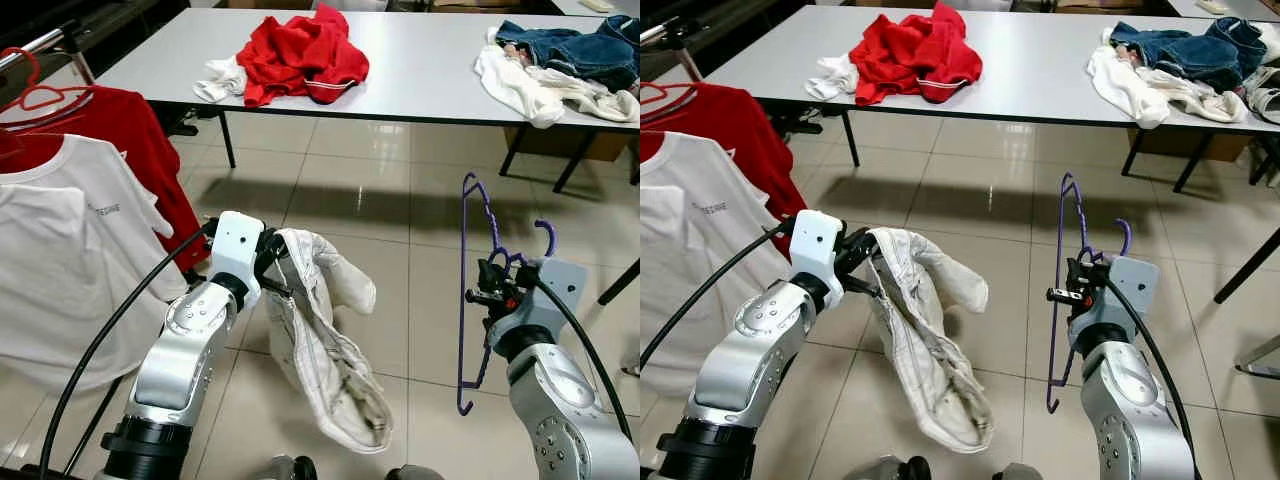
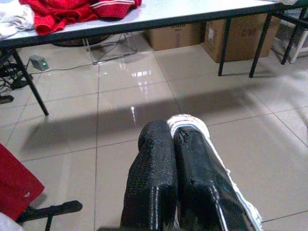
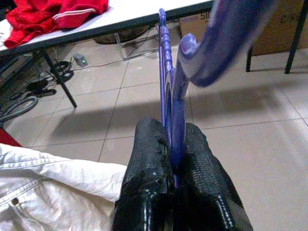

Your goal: Hang hanger

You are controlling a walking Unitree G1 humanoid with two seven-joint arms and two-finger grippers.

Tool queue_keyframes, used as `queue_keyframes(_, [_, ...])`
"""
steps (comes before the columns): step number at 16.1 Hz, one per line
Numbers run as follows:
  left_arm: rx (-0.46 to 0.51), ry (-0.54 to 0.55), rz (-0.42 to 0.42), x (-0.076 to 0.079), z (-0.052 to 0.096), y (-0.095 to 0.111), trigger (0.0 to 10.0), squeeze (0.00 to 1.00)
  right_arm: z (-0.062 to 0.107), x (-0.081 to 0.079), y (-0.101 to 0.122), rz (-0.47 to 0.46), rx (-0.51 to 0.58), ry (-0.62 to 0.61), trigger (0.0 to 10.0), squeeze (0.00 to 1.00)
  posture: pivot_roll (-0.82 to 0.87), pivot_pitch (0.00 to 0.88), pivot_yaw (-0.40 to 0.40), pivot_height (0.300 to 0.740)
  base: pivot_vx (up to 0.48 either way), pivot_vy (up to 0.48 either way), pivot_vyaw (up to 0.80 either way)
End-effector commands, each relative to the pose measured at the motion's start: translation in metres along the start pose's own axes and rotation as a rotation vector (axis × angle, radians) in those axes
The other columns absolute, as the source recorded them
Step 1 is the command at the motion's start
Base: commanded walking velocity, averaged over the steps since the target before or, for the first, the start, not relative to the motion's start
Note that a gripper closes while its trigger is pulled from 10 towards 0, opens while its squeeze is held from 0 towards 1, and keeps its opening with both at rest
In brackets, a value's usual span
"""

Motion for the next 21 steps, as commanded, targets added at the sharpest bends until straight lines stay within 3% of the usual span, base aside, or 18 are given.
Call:
queue_keyframes(1, [0.068,0.019,-0.029,-0.0068,0.0009,0.0181,10.0,0.0,0.0004,-0.0021,0.0047,-0.002,0.019,0.009,10.0,0.0,-0.12,0.094,0.083,0.74,0.247,0.0,0.0])
queue_keyframes(8, [0.067,0.011,-0.031,-0.0066,0.0013,0.0183,10.0,0.0,0.0002,-0.0032,0.004,0.006,0.016,0.011,10.0,0.0,-0.12,0.091,0.081,0.74,0.276,0.0,0.0])
queue_keyframes(11, [0.067,0.009,-0.032,-0.0067,0.0013,0.0184,10.0,0.0,0.0001,-0.0017,0.0056,0.08,0.018,-0.002,10.0,0.0,-0.12,0.091,0.083,0.74,0.305,0.0,0.0])
queue_keyframes(14, [0.067,0.009,-0.033,-0.0066,0.0016,0.0183,10.0,0.0,0.0003,-0.0016,0.005,0.08,0.016,-0.004,10.0,0.0,-0.12,0.092,0.083,0.74,0.305,0.0,0.73])
queue_keyframes(16, [0.066,0.007,-0.034,-0.006,0.0017,0.0182,10.0,0.0,0.0007,0.0014,0.0061,0.039,0.026,-0.016,10.0,0.0,-0.12,0.093,0.083,0.74,0.308,0.0,0.0])
queue_keyframes(21, [0.067,0.004,-0.034,-0.0059,0.0013,0.0184,10.0,0.0,0.0008,0.0,0.007,0.043,0.029,-0.009,10.0,0.0,-0.12,0.092,0.083,0.74,0.305,0.0,0.0])
Point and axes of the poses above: a point about 5 cm out from each wrist's last joint towards the gripper, its own z axis pointing back from the gripper into the wrist, its own y axis along the axis of the wrist's last joint, x = y × z, the point moved 5 cm from there along -z, pointing out of the wrist towards the gripper, and after that the axes turned 14 degrees about -z, right-handed, at the moved point
